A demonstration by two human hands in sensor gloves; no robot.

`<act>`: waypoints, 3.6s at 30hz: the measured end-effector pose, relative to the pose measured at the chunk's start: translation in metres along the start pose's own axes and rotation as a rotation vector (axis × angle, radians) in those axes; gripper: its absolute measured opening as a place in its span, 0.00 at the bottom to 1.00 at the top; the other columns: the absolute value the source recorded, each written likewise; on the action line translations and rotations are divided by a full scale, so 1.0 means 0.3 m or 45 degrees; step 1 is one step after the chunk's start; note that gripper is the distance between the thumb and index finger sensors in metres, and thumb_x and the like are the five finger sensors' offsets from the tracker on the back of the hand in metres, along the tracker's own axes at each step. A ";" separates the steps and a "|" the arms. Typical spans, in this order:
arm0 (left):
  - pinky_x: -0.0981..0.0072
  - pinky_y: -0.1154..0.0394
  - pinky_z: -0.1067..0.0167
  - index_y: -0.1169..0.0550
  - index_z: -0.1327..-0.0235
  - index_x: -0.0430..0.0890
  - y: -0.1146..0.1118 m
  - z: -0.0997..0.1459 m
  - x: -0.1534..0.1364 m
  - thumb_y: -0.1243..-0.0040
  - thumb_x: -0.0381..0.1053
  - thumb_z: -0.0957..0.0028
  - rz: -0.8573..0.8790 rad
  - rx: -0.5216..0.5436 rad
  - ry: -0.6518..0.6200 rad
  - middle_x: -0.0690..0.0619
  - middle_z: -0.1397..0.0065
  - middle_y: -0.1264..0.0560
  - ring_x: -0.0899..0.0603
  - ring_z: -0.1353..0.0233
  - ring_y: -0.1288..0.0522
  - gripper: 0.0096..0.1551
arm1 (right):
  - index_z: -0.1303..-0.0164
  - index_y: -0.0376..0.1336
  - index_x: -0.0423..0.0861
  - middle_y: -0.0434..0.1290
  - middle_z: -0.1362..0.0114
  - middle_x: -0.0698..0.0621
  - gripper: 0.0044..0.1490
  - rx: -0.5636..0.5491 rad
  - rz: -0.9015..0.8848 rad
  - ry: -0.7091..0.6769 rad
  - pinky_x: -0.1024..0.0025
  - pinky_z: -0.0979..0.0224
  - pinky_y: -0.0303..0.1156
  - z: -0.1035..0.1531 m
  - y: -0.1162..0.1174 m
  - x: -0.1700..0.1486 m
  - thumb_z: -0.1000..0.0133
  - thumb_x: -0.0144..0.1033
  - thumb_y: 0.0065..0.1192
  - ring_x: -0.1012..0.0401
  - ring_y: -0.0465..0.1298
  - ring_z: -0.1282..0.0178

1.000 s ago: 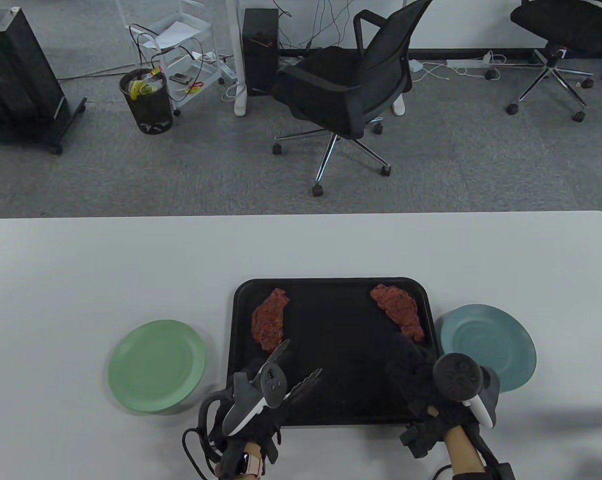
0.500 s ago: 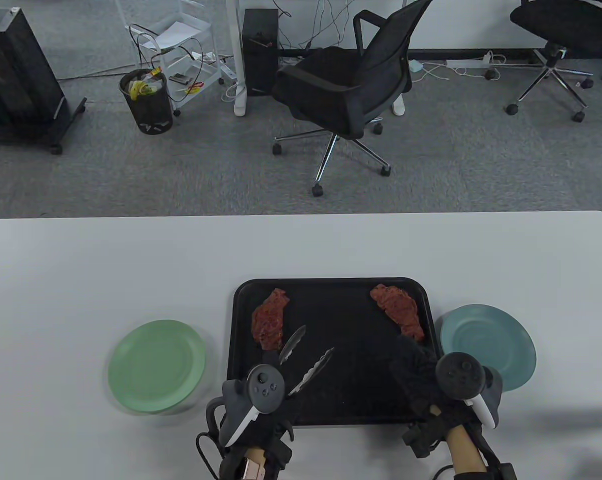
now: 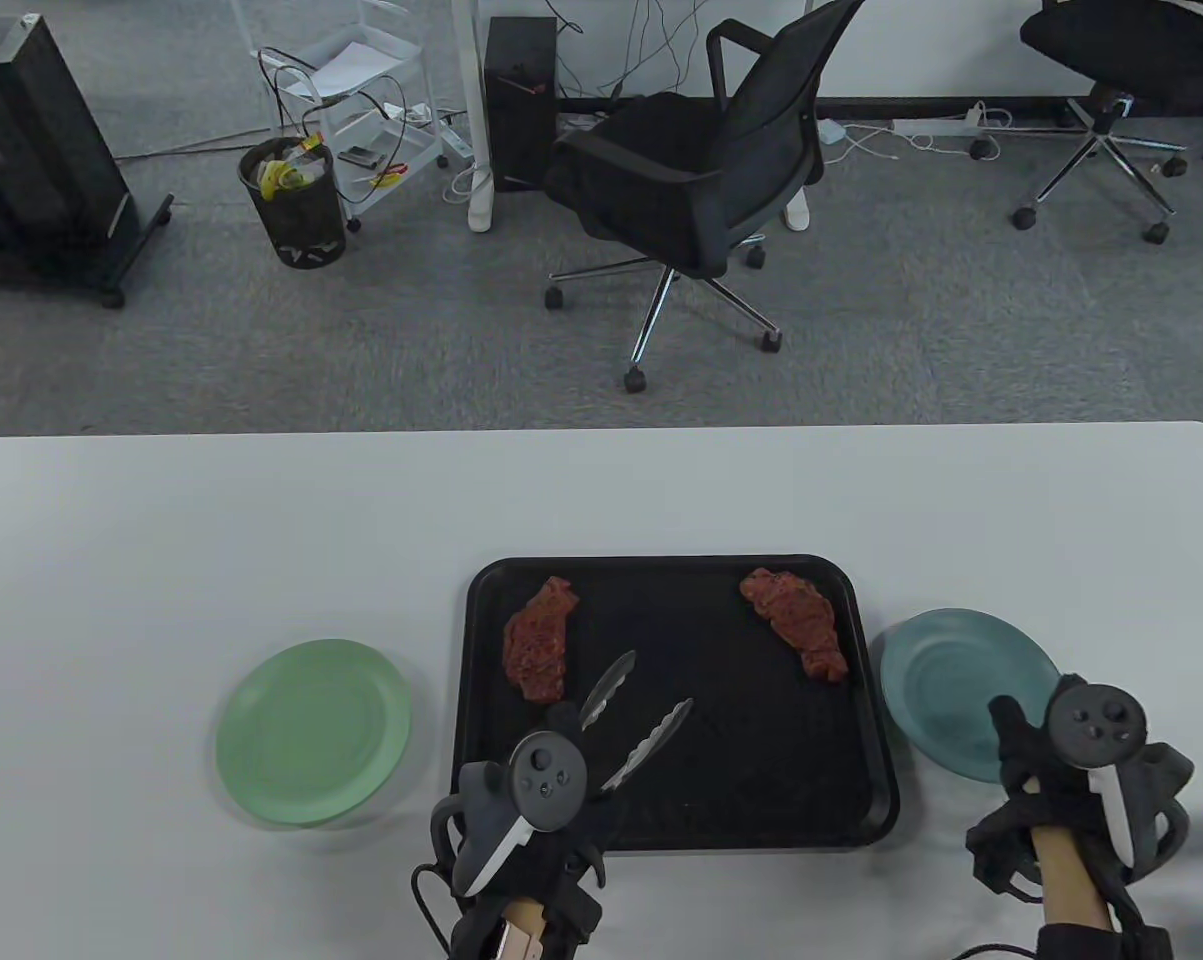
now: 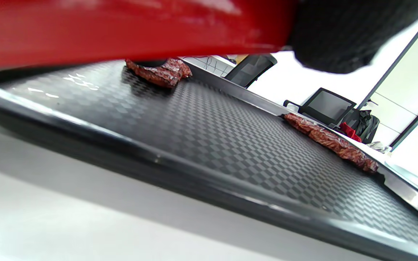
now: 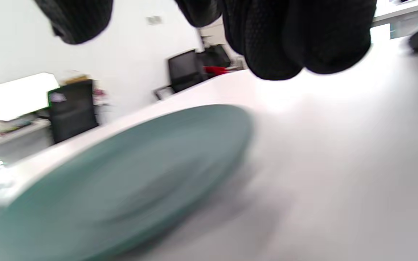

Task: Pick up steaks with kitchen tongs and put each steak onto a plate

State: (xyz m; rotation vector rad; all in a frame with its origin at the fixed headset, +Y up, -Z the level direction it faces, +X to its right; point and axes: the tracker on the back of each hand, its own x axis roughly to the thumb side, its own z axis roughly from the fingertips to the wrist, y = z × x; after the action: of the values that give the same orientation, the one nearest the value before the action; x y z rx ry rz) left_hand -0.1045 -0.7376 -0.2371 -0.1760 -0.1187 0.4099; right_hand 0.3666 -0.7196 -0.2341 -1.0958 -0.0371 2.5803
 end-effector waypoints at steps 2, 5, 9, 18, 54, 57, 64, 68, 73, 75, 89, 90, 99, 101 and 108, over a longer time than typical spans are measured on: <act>0.44 0.28 0.39 0.46 0.24 0.44 0.003 0.001 0.000 0.31 0.63 0.63 0.013 0.002 0.003 0.38 0.27 0.38 0.29 0.34 0.29 0.59 | 0.22 0.46 0.36 0.58 0.26 0.27 0.56 0.025 0.027 0.089 0.50 0.45 0.72 -0.021 0.001 -0.029 0.51 0.56 0.58 0.38 0.70 0.41; 0.44 0.28 0.39 0.46 0.24 0.44 0.003 0.000 -0.003 0.31 0.63 0.63 0.029 0.005 0.006 0.38 0.27 0.38 0.29 0.34 0.29 0.59 | 0.22 0.45 0.35 0.58 0.26 0.26 0.56 0.115 0.023 0.141 0.51 0.46 0.73 -0.040 0.032 -0.037 0.51 0.57 0.58 0.38 0.70 0.41; 0.43 0.29 0.39 0.46 0.24 0.44 0.002 0.000 -0.011 0.31 0.63 0.63 0.041 0.007 0.017 0.38 0.27 0.38 0.29 0.34 0.30 0.59 | 0.22 0.44 0.35 0.60 0.27 0.28 0.56 0.179 0.072 0.120 0.52 0.47 0.74 -0.059 0.086 -0.012 0.51 0.56 0.58 0.40 0.72 0.42; 0.43 0.29 0.39 0.46 0.24 0.43 -0.010 -0.005 -0.023 0.31 0.63 0.63 0.072 0.009 0.023 0.37 0.27 0.39 0.28 0.34 0.30 0.60 | 0.24 0.46 0.35 0.66 0.34 0.35 0.51 0.189 0.143 0.128 0.60 0.54 0.77 -0.089 0.159 0.037 0.51 0.38 0.65 0.50 0.76 0.55; 0.43 0.29 0.39 0.47 0.24 0.43 0.010 0.015 -0.069 0.31 0.63 0.63 0.048 0.040 0.239 0.37 0.27 0.39 0.28 0.34 0.30 0.61 | 0.33 0.51 0.28 0.69 0.40 0.32 0.35 0.685 -1.195 -0.147 0.64 0.68 0.82 0.233 0.216 0.192 0.48 0.26 0.54 0.48 0.82 0.67; 0.43 0.29 0.40 0.47 0.24 0.42 0.017 0.004 -0.070 0.30 0.63 0.64 0.037 0.025 0.270 0.37 0.26 0.39 0.28 0.34 0.30 0.61 | 0.33 0.50 0.28 0.68 0.40 0.32 0.35 0.676 -1.178 -0.150 0.64 0.67 0.82 0.233 0.211 0.186 0.48 0.26 0.54 0.47 0.81 0.67; 0.43 0.29 0.40 0.48 0.24 0.42 0.102 -0.053 -0.042 0.30 0.64 0.64 -0.102 0.049 0.404 0.36 0.26 0.40 0.28 0.35 0.30 0.62 | 0.33 0.50 0.28 0.68 0.40 0.32 0.35 0.678 -1.172 -0.174 0.63 0.67 0.82 0.228 0.193 0.184 0.48 0.27 0.54 0.47 0.81 0.67; 0.44 0.29 0.40 0.48 0.23 0.42 0.133 -0.122 -0.042 0.30 0.65 0.64 -0.214 0.013 0.508 0.37 0.26 0.40 0.28 0.35 0.30 0.63 | 0.33 0.50 0.28 0.68 0.40 0.32 0.36 0.657 -1.134 -0.194 0.63 0.67 0.81 0.227 0.184 0.183 0.48 0.27 0.55 0.46 0.81 0.67; 0.45 0.28 0.40 0.48 0.23 0.42 0.119 -0.208 -0.069 0.31 0.66 0.64 -0.231 -0.107 0.604 0.36 0.26 0.40 0.28 0.35 0.30 0.64 | 0.33 0.50 0.28 0.68 0.40 0.32 0.36 0.640 -1.111 -0.198 0.63 0.67 0.81 0.214 0.178 0.175 0.48 0.27 0.54 0.46 0.81 0.67; 0.45 0.28 0.40 0.48 0.24 0.41 0.108 -0.234 -0.079 0.31 0.66 0.65 -0.245 -0.145 0.647 0.36 0.26 0.40 0.28 0.35 0.30 0.64 | 0.33 0.50 0.28 0.68 0.40 0.32 0.36 0.632 -1.110 -0.196 0.63 0.67 0.81 0.208 0.175 0.171 0.48 0.27 0.54 0.46 0.81 0.67; 0.55 0.23 0.43 0.42 0.22 0.50 0.071 -0.319 -0.071 0.30 0.71 0.67 -0.398 -0.169 0.800 0.44 0.27 0.30 0.36 0.39 0.23 0.61 | 0.33 0.51 0.28 0.69 0.40 0.32 0.36 0.638 -1.084 -0.256 0.63 0.68 0.81 0.206 0.181 0.180 0.48 0.27 0.55 0.46 0.81 0.67; 0.56 0.22 0.44 0.41 0.23 0.50 0.076 -0.312 -0.070 0.30 0.71 0.67 -0.414 -0.158 0.778 0.45 0.28 0.29 0.37 0.40 0.23 0.61 | 0.33 0.51 0.28 0.69 0.40 0.32 0.36 0.645 -1.077 -0.262 0.63 0.68 0.81 0.204 0.189 0.180 0.48 0.27 0.55 0.46 0.81 0.67; 0.55 0.18 0.58 0.29 0.29 0.45 0.114 -0.203 -0.033 0.27 0.69 0.74 -0.349 0.119 0.379 0.42 0.36 0.21 0.35 0.51 0.18 0.57 | 0.33 0.51 0.28 0.69 0.40 0.32 0.36 0.692 -0.991 -0.295 0.63 0.68 0.81 0.224 0.239 0.193 0.48 0.27 0.55 0.46 0.81 0.68; 0.56 0.18 0.58 0.30 0.29 0.45 0.119 -0.169 -0.003 0.28 0.70 0.73 -0.308 0.090 0.303 0.42 0.36 0.22 0.36 0.51 0.18 0.58 | 0.33 0.51 0.28 0.69 0.40 0.32 0.36 0.711 -0.977 -0.300 0.63 0.68 0.81 0.231 0.252 0.196 0.48 0.27 0.55 0.46 0.81 0.68; 0.56 0.18 0.57 0.31 0.28 0.44 0.085 -0.065 0.190 0.29 0.70 0.72 -0.256 0.094 -0.081 0.42 0.35 0.23 0.36 0.51 0.19 0.58 | 0.33 0.52 0.28 0.69 0.40 0.32 0.35 0.826 -1.005 -0.320 0.62 0.68 0.81 0.254 0.288 0.203 0.48 0.27 0.55 0.46 0.81 0.68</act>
State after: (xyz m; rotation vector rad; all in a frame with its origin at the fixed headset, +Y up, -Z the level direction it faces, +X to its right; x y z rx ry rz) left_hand -0.0594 -0.6945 -0.2567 -0.0773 -0.1821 0.2194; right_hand 0.2482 -0.7737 -0.2360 -0.3877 0.2412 1.7849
